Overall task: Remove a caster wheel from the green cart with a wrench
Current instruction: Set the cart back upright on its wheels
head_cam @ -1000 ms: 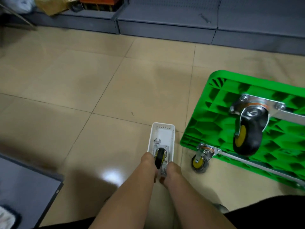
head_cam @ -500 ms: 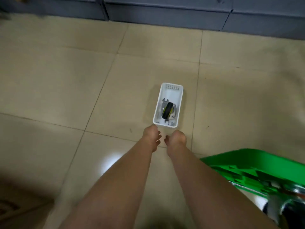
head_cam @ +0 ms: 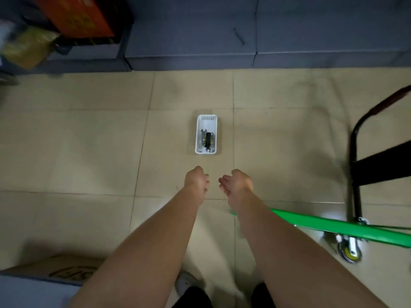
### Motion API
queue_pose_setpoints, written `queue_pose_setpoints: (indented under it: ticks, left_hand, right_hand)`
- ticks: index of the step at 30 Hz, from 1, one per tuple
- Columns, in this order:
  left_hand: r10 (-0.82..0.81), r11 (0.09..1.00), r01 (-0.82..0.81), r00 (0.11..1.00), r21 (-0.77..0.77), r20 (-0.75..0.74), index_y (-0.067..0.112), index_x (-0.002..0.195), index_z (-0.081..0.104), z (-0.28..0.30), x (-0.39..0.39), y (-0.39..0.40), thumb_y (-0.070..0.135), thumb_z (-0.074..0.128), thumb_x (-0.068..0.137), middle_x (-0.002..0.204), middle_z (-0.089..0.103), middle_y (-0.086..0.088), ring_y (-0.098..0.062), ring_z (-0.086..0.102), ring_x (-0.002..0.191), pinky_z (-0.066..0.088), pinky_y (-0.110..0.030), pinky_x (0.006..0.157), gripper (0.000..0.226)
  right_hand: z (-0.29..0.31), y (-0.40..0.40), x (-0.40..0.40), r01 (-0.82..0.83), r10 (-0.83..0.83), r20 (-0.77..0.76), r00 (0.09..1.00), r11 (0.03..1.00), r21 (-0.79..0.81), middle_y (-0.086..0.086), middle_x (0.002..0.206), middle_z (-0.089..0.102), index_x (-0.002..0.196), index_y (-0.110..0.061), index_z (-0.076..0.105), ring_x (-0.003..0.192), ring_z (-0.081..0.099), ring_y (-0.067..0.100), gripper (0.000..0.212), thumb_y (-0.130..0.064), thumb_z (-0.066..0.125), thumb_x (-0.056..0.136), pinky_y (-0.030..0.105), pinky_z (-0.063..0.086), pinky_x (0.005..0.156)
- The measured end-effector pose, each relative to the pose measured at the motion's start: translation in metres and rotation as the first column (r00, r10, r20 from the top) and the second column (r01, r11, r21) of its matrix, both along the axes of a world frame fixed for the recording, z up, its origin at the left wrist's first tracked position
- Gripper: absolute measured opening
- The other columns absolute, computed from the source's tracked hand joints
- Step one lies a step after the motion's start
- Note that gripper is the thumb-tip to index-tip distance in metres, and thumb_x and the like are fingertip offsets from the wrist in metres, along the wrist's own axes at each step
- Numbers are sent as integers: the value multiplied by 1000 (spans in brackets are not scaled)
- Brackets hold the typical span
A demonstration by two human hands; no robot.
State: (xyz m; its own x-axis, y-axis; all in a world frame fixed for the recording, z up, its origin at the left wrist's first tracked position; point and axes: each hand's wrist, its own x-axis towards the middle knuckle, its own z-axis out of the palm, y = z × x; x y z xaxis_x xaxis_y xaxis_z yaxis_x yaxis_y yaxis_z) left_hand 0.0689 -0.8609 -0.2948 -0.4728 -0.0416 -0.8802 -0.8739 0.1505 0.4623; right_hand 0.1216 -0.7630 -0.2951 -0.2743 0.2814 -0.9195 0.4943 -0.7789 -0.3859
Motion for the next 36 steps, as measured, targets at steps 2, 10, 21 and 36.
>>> queue_pose_setpoints:
  ticks: [2, 10, 21, 36]
  left_hand:
    - [-59, 998, 59, 998, -10, -35, 18, 82, 51, 39, 6, 19, 24, 40, 103, 83, 54, 0, -15, 48, 69, 36, -29, 62, 25]
    - [-235, 970, 236, 972, 60, -10, 17, 88, 49, 170, 83, 154, 23, 26, 108, 81, 51, 2, -15, 51, 83, 29, -24, 62, 31]
    - [-350, 932, 351, 936, 87, -29, 17, 139, 53, 210, 200, 356, 29, 24, 107, 133, 64, -7, -24, 62, 110, 42, -31, 84, 44]
    - [-454, 889, 448, 890, 91, 50, 18, 140, 54, 156, 204, 494, 25, 24, 106, 125, 67, -4, -20, 63, 107, 45, -36, 92, 45]
  right_hand:
    - [44, 27, 16, -5, 6, -23, 1000, 1000, 12, 24, 139, 56, 131, 4, 53, 126, 59, 37, 35, -13, 40, 104, 36, 50, 78]
    - [165, 179, 108, 97, -91, -87, 992, 994, 59, 35, 151, 31, 146, 12, 31, 137, 40, 49, 47, -6, 31, 102, 45, 46, 105]
    - [212, 378, 231, 81, -86, 6, 996, 959, 273, 11, 75, 60, 89, -8, 54, 59, 58, 21, 14, -9, 45, 99, 26, 36, 55]
    - [175, 542, 244, -28, -19, 176, 984, 965, 263, 11, 70, 56, 84, -5, 58, 56, 52, 19, 24, 0, 38, 96, 22, 36, 38]
